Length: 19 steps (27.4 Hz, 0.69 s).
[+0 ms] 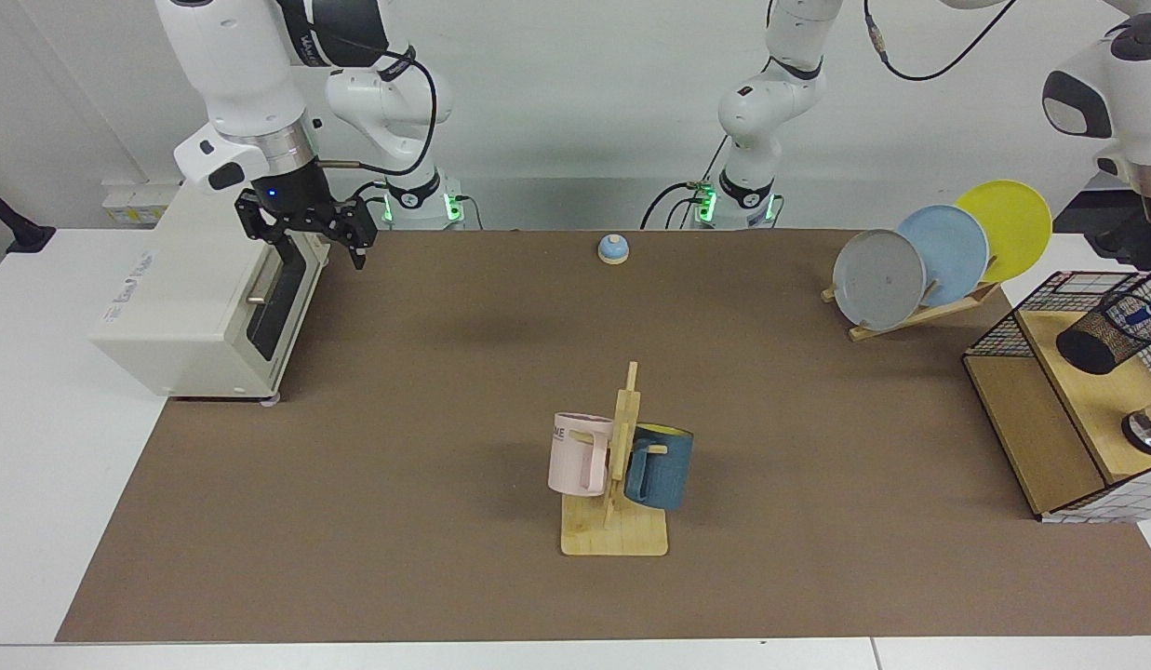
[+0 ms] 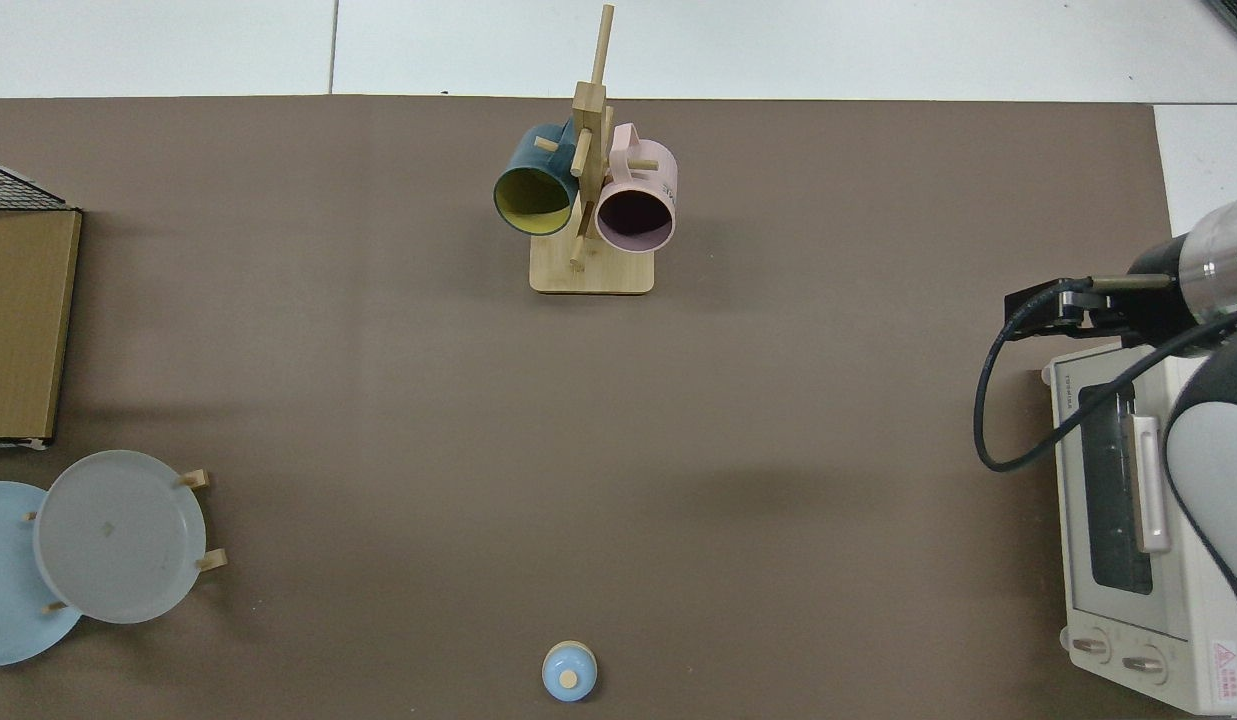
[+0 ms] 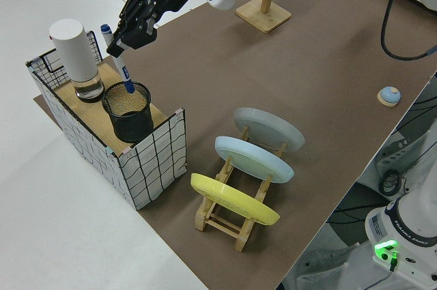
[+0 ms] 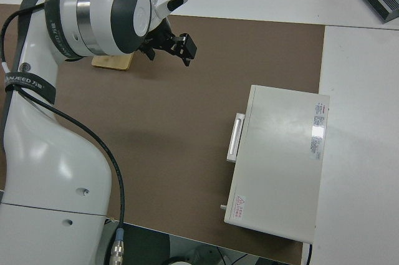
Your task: Put markers into pen holder
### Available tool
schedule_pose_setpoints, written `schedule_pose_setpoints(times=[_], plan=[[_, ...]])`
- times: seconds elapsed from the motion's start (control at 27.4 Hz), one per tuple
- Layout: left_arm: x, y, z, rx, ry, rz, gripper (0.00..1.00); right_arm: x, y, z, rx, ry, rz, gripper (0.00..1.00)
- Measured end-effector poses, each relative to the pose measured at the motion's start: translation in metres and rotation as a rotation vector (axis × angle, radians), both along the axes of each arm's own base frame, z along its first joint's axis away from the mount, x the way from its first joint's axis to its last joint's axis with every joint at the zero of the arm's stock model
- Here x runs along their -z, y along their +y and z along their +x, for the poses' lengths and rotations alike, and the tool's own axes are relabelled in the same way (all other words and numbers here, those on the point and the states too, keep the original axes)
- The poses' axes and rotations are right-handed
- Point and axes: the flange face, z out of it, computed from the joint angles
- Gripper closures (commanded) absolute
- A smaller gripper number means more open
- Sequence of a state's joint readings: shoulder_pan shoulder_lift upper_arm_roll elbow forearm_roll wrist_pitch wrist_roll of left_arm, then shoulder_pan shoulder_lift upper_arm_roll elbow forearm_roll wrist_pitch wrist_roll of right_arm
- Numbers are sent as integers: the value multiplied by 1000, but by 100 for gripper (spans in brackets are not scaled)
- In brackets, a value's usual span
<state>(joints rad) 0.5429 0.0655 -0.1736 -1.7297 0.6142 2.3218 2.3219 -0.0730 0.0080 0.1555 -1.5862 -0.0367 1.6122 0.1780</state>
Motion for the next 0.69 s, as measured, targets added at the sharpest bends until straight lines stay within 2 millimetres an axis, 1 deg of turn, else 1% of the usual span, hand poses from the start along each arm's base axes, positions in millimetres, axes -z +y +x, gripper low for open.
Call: schedule_pose_setpoints(times=[0.26, 0.29, 0.33, 0.36, 0.4, 0.58, 0.69], plan=[[21, 0, -1, -4, 30, -27, 100, 0, 0, 0, 0, 0, 0, 0], [22, 0, -1, -4, 33, -29, 86, 0, 0, 0, 0, 0, 0, 0], [23, 0, -1, -5, 35, -31, 54, 0, 0, 0, 0, 0, 0, 0], [24, 0, -2, -5, 36, -33, 18, 0, 0, 0, 0, 0, 0, 0], [25, 0, -2, -6, 37, -34, 0, 0, 0, 0, 0, 0, 0, 0], [24, 0, -2, -9, 33, -39, 0, 0, 0, 0, 0, 0, 0, 0], [19, 0, -1, -11, 21, -43, 0, 0, 0, 0, 0, 0, 0, 0]])
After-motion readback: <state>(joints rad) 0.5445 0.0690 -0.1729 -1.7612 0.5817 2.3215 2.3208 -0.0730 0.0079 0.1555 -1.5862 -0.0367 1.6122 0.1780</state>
